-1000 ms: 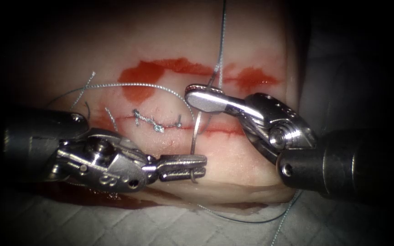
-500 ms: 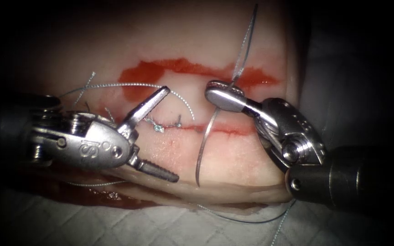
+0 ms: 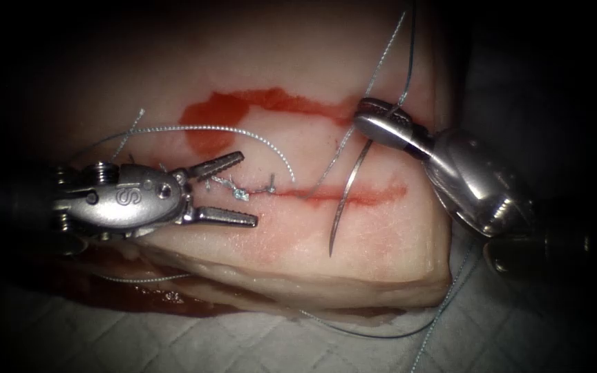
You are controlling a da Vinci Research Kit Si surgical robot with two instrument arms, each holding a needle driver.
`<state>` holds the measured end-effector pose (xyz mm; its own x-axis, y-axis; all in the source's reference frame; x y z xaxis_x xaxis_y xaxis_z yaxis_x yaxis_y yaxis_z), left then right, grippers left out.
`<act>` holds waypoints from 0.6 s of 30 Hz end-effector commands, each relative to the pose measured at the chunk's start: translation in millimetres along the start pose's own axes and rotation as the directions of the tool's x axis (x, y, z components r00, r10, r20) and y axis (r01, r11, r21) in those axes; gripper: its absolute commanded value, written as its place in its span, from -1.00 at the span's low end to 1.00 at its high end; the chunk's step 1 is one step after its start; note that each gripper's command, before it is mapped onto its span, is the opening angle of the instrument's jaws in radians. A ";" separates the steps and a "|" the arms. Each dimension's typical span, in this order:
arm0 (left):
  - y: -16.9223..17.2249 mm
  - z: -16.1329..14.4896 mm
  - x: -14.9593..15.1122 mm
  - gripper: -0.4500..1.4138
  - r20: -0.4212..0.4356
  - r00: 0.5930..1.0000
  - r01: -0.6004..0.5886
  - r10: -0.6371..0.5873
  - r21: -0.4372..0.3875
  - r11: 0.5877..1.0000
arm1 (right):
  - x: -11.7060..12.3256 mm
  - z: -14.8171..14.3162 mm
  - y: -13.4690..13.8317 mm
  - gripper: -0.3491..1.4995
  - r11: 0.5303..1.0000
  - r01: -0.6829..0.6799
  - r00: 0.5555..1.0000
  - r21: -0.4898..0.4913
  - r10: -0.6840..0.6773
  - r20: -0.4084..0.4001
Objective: Wound Closure
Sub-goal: Use the left gripper to gently pry open the wound
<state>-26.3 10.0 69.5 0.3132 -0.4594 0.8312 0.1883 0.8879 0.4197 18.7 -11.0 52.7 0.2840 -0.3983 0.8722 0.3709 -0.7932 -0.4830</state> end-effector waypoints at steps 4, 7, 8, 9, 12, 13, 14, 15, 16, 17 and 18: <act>-0.2 2.5 2.3 -0.13 -0.010 0.998 0.062 -0.061 0.064 0.996 | 2.0 1.0 -0.4 -1.00 0.998 0.068 0.997 -0.013 -0.069 -0.027; -0.1 3.1 2.5 -0.44 -0.015 0.995 0.097 -0.096 0.103 0.990 | 2.1 1.0 -0.6 -1.00 0.979 0.202 0.978 -0.002 -0.202 -0.043; 0.2 3.7 2.2 -1.00 -0.027 0.987 0.159 -0.157 0.142 0.977 | 1.6 1.2 -0.8 -1.00 0.904 0.428 0.903 0.001 -0.428 0.045; 0.3 3.9 2.0 -1.00 -0.032 0.982 0.187 -0.184 0.150 0.971 | 1.4 1.2 -0.8 -1.00 0.886 0.464 0.883 0.005 -0.463 0.079; 0.9 4.7 1.5 -1.00 -0.043 0.963 0.271 -0.267 0.192 0.943 | 0.2 1.0 0.0 -1.00 0.832 0.554 0.814 0.025 -0.547 0.193; 1.0 4.9 1.5 -1.00 -0.040 0.962 0.272 -0.269 0.201 0.941 | 0.2 1.0 0.0 -1.00 0.832 0.554 0.814 0.020 -0.547 0.193; 1.1 5.2 1.6 -1.00 -0.041 0.954 0.298 -0.296 0.202 0.933 | 0.2 0.9 0.0 -1.00 0.815 0.578 0.798 0.022 -0.571 0.190; 1.2 5.4 1.7 -1.00 -0.039 0.955 0.295 -0.293 0.195 0.935 | 0.2 0.9 0.0 -1.00 0.809 0.588 0.792 0.021 -0.581 0.185; 1.3 5.6 1.7 -1.00 -0.039 0.954 0.299 -0.297 0.190 0.935 | 0.1 0.9 -0.1 -1.00 0.805 0.592 0.789 0.022 -0.586 0.185; 1.4 5.8 1.8 -1.00 -0.038 0.953 0.304 -0.302 0.183 0.935 | 0.1 0.9 -0.1 -1.00 0.799 0.601 0.782 0.025 -0.595 0.185; 1.4 5.8 1.8 -1.00 -0.038 0.953 0.304 -0.302 0.183 0.935 | 0.1 0.9 -0.1 -1.00 0.799 0.601 0.782 0.025 -0.595 0.185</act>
<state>-30.6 10.5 73.6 0.2766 -0.7057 0.6523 0.1066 0.6971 0.7090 18.6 -11.1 52.4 0.1549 0.2555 0.9543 0.4921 -0.8576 0.1498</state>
